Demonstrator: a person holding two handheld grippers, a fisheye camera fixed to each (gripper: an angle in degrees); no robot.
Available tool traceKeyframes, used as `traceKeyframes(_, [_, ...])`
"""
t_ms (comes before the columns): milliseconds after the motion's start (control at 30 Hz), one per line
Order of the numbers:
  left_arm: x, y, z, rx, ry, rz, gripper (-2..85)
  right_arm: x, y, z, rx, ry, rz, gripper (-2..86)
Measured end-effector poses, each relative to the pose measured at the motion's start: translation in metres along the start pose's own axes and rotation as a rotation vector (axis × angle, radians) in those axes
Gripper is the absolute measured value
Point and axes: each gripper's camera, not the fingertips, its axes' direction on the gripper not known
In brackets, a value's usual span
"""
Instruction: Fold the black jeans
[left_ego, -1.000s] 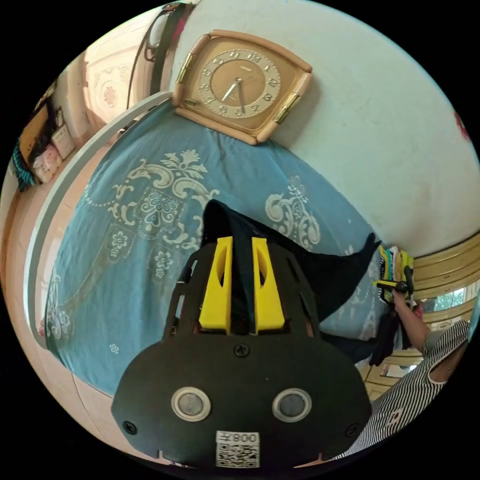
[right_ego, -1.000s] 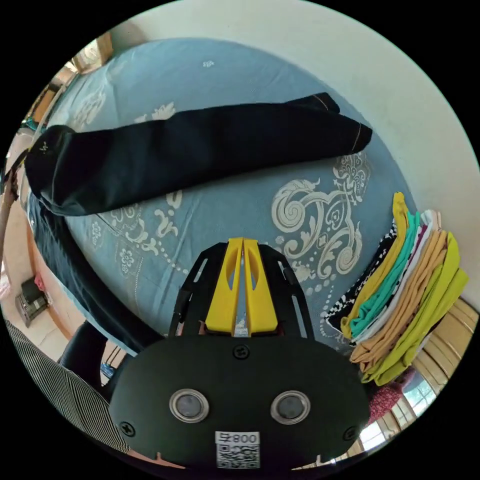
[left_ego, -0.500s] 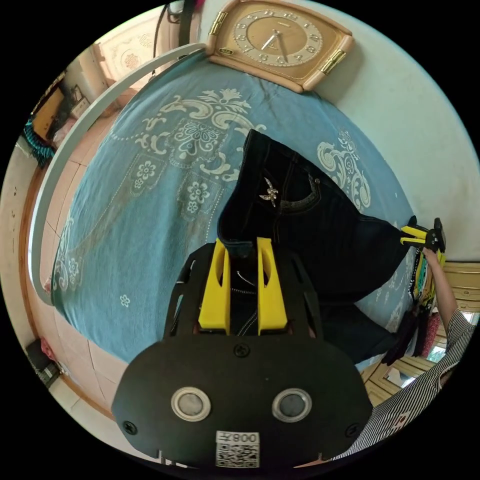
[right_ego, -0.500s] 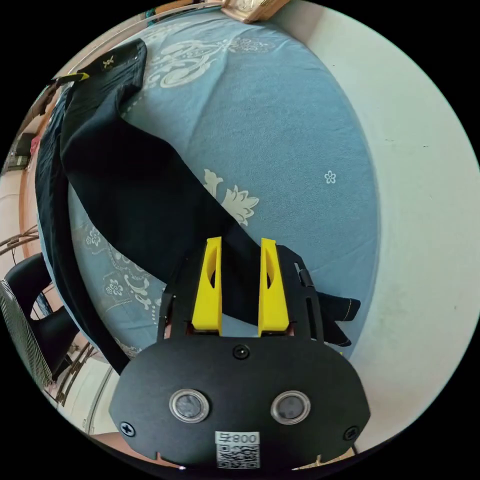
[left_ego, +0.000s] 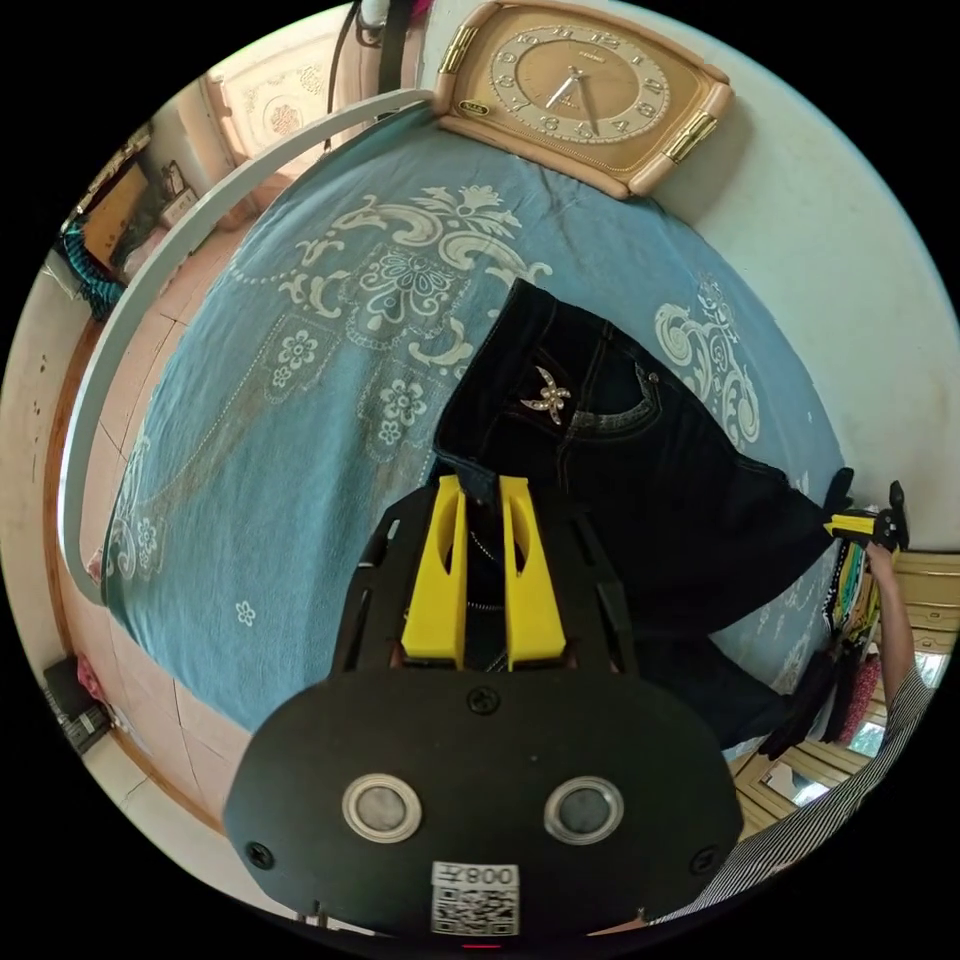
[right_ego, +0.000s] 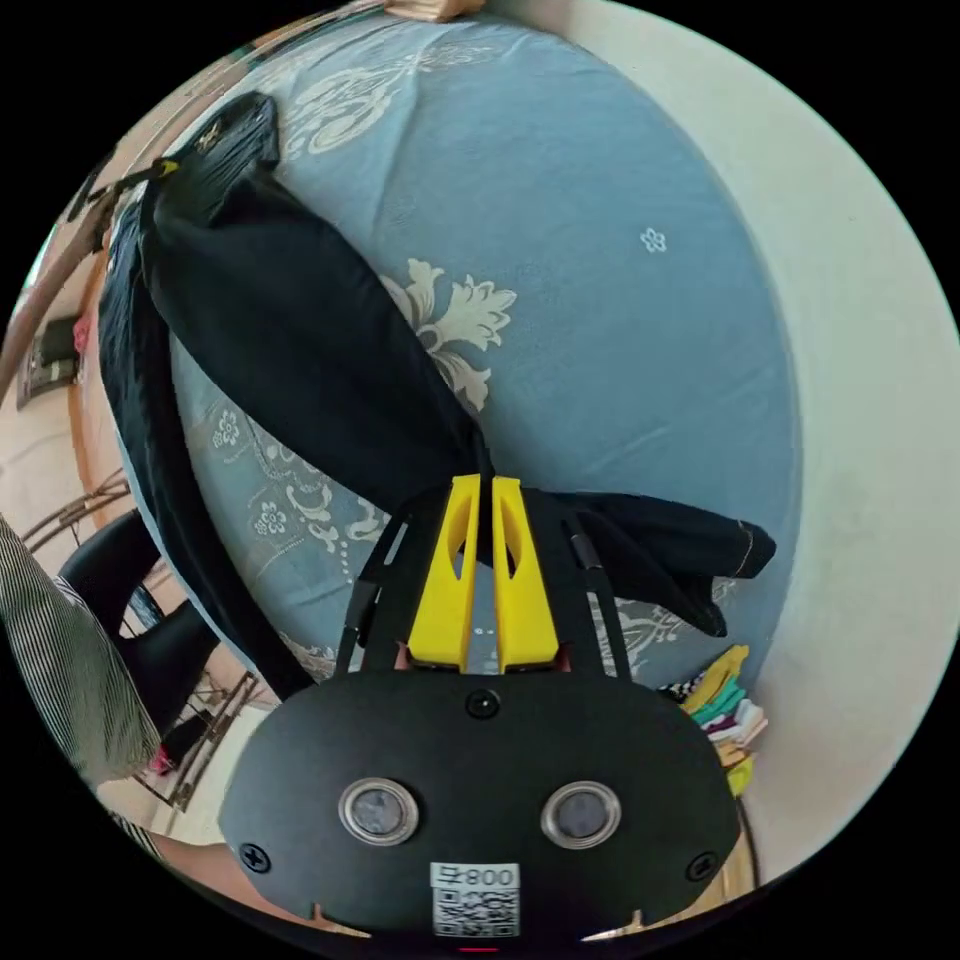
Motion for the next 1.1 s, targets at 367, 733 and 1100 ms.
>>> traceKeyframes(367, [-0.031,0.11,-0.075,0.07,0.014,-0.049,6.8,0.05,0.095,-0.026,0.116,-0.161,0.274,5.9])
traceKeyframes(733, [-0.084,0.371,-0.131,-0.006,0.187,-0.311,7.3,-0.061,0.284,-0.095,0.361,-0.047,0.434,7.5])
traceKeyframes(1100, [-0.098,0.49,-0.138,0.052,0.391,-0.435,9.1,-0.285,0.381,-0.118,0.402,-0.379,0.129,8.2])
